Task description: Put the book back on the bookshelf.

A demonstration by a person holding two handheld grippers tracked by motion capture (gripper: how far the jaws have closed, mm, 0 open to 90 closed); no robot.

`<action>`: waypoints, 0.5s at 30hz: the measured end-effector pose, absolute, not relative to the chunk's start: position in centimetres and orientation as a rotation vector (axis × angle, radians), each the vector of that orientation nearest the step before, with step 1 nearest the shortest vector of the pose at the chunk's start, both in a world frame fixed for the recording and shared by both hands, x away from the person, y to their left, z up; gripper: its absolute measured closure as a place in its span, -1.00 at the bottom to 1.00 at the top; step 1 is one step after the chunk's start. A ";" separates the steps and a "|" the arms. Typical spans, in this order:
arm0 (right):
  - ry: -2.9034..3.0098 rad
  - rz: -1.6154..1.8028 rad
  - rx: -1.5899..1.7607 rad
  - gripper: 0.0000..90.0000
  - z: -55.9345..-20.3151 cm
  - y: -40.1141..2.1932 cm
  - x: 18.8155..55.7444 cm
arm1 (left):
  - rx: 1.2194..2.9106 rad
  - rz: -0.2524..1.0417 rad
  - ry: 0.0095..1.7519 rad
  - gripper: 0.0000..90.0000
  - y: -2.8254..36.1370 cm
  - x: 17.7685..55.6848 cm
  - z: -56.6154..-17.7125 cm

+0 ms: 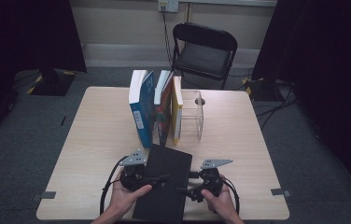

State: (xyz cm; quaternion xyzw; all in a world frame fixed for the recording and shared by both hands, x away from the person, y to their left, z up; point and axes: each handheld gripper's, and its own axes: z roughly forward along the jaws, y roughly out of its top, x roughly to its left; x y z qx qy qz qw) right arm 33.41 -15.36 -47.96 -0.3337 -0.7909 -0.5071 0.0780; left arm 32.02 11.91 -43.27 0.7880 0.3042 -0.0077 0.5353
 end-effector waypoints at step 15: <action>-2.540 -1.544 -0.971 -0.84 -44.9 -15.5 33.4 | 1.838 0.081 0.621 0.42 11.3 32.3 -41.3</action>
